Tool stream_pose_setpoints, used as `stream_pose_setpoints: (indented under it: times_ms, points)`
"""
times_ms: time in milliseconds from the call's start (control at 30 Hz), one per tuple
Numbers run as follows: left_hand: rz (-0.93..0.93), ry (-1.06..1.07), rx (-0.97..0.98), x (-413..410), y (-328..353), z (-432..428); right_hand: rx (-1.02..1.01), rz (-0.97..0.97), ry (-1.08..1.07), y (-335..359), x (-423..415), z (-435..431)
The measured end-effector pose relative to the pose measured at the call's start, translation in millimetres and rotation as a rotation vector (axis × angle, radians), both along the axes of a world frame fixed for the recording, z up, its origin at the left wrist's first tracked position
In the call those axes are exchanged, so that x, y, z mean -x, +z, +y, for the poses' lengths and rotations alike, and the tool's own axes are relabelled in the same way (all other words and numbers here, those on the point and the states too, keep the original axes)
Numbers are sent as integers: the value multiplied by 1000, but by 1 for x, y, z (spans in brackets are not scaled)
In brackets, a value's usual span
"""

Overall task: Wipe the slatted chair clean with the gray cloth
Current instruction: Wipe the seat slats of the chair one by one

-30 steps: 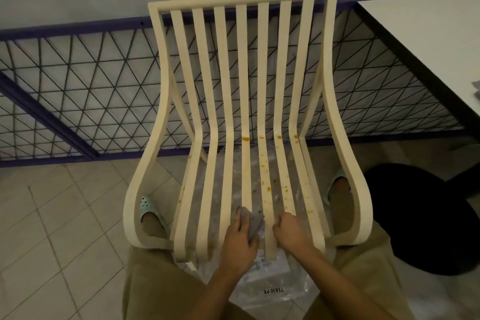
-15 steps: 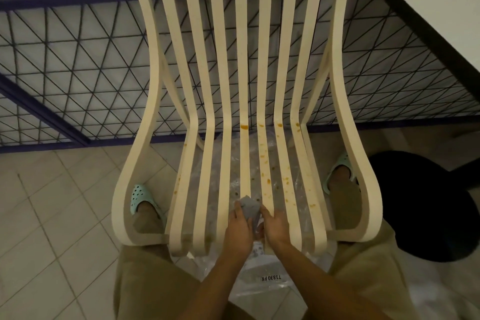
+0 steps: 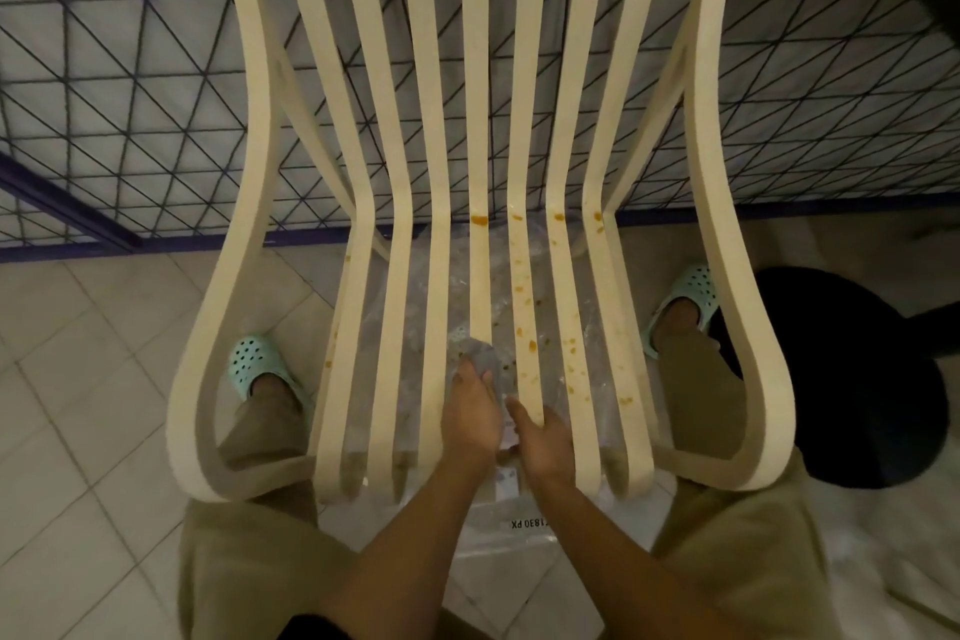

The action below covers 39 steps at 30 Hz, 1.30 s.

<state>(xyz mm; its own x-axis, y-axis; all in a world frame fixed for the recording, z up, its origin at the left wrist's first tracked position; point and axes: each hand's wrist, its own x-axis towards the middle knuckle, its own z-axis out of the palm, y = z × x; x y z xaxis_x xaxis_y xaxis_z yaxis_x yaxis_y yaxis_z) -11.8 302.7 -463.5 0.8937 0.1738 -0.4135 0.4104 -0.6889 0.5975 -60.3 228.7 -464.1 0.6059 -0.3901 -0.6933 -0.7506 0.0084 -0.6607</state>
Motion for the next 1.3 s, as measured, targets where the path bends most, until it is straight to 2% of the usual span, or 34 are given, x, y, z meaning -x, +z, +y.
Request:
stream_pose_setpoints:
  times_ms: [67,133,267,500,800,1167,1300]
  points:
    - [-16,7,-12,-2,3,-2,-64,104,12,-5,-8,-5]
    - [-30,-7,-16,-1,6,-4,-91,123,14,-2,-14,-8]
    - [9,-4,-19,4,11,-2,43,91,28,-6,-15,-8]
    - [-9,-58,-57,26,10,0,41,0,31,-4,-10,-6]
    - [31,-111,-139,-7,8,-5,63,-7,81,-5,-9,-5]
    - [-150,-19,-67,-22,-12,-8,171,61,115,-12,-9,-3]
    - [-158,-14,-75,-30,-11,-10,199,120,123,-15,-14,-1]
